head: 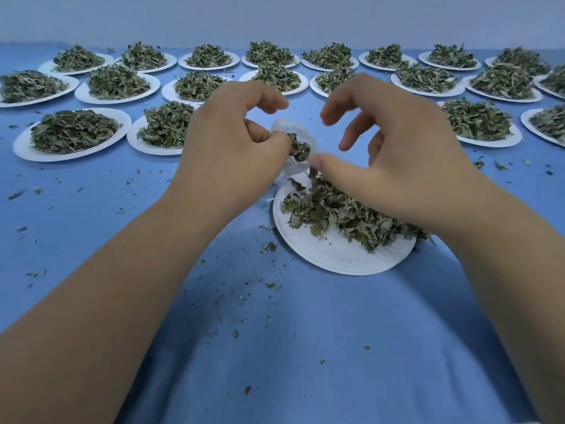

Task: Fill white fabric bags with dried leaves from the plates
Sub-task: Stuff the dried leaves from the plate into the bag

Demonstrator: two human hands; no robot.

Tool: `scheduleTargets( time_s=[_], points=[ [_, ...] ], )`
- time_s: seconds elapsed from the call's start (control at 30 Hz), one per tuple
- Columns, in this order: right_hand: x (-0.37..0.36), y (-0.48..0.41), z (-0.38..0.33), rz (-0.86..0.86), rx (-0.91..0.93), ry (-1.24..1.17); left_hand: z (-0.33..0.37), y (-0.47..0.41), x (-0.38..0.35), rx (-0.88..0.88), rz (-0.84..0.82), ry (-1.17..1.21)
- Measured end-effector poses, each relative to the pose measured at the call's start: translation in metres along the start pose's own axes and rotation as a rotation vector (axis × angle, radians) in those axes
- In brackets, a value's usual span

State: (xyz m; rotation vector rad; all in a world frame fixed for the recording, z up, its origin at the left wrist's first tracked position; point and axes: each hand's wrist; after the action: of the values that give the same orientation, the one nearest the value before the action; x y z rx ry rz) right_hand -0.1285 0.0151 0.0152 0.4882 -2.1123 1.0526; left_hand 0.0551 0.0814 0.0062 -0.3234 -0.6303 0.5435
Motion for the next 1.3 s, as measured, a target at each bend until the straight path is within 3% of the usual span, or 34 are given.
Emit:
scheduleTargets(
  time_s=[0.13, 0.47, 0.77, 0.93, 1.17, 1.3],
  points=[
    [-0.005, -0.001, 0.001, -0.160, 0.021, 0.086, 0.001, 0.001, 0.001, 0.050, 0.000, 0.066],
    [-0.010, -0.002, -0.002, 0.136, 0.011, -0.095, 0.000, 0.001, 0.001, 0.005, -0.035, 0.081],
    [-0.018, 0.000, -0.001, -0.036, 0.066, 0.008, -0.002, 0.002, 0.000, -0.050, -0.097, 0.186],
    [-0.008, 0.001, 0.000, 0.111, 0.044, -0.057, -0.007, -0.002, 0.001, -0.061, -0.041, 0.137],
    [-0.020, -0.001, -0.004, -0.238, 0.055, 0.084, -0.003, -0.003, 0.005, -0.073, -0.006, 0.250],
    [-0.021, -0.002, 0.000, -0.319, 0.028, 0.090, -0.002, -0.002, 0.003, -0.056, -0.021, 0.290]
  ],
)
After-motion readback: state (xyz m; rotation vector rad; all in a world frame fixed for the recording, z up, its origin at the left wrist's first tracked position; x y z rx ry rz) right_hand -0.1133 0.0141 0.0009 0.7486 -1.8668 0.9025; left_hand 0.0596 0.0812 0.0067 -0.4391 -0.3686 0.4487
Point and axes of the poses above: each hand's wrist, its own y-axis away from the middle knuckle, its own x-axis out of the back of the hand, z = x × y
